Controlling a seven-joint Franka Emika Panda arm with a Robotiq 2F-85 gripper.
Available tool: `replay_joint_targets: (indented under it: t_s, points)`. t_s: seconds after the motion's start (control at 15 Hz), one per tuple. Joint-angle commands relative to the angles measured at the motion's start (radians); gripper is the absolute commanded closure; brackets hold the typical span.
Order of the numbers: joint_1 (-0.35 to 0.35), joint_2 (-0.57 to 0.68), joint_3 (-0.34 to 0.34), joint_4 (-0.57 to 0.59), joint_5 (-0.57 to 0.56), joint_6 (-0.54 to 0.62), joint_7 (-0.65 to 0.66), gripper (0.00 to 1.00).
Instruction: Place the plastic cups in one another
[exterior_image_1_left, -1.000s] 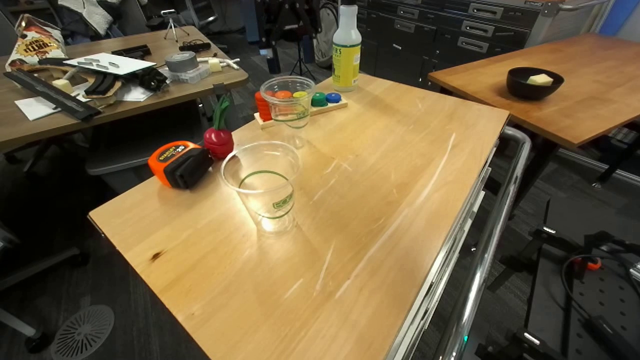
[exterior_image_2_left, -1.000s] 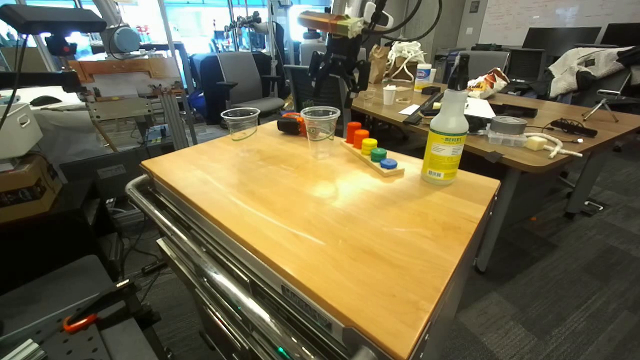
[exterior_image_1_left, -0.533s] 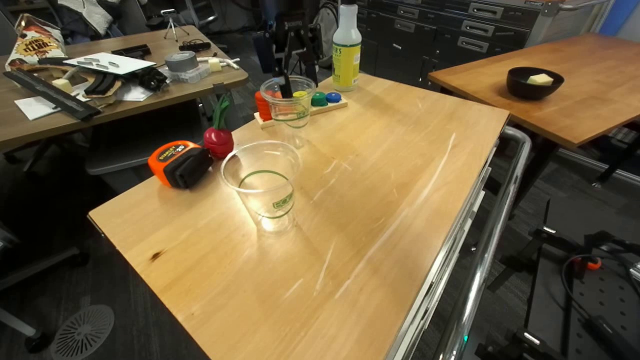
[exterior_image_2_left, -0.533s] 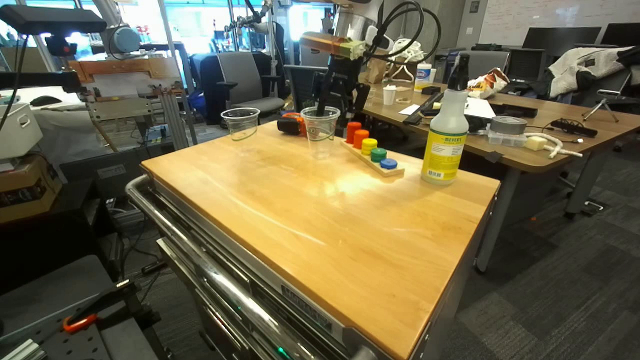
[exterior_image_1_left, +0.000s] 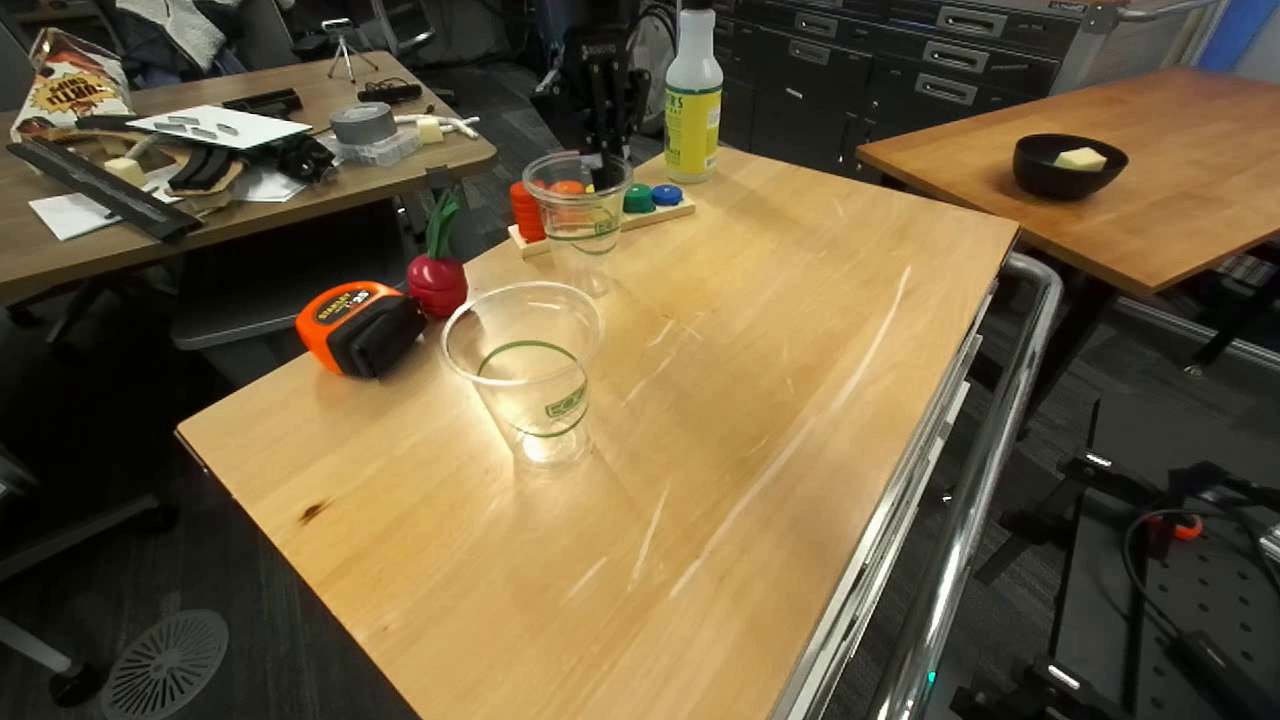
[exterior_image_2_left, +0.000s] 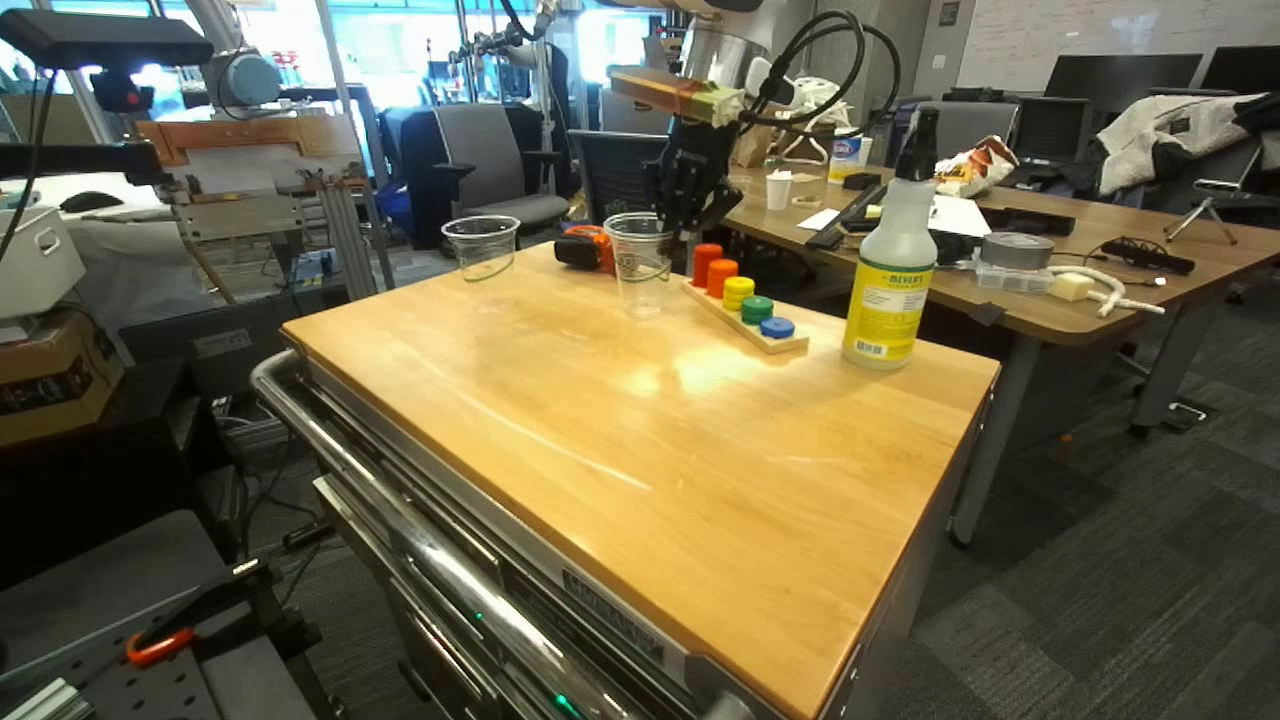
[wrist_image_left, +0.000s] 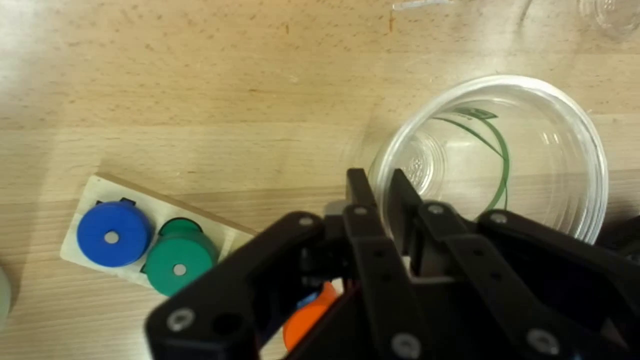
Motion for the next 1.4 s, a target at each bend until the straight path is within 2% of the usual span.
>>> replay_joint_targets:
  t_s: [0.0,0.2,0.33,0.73,1.07,1.33]
  points:
    - [-0.013,-0.030,0.002,-0.041,0.034,0.034,-0.008,1.00]
    - [-0.020,-0.053,0.006,-0.059,0.048,0.019,-0.011,0.99]
    - [-0.015,-0.077,0.008,-0.047,0.053,-0.031,0.002,0.98]
    - [0.046,-0.232,0.047,-0.056,0.039,-0.141,-0.020,0.98]
    - [0.113,-0.340,0.104,-0.120,0.016,-0.133,-0.057,0.98]
    - [0.138,-0.377,0.128,-0.202,0.019,-0.129,-0.083,0.98]
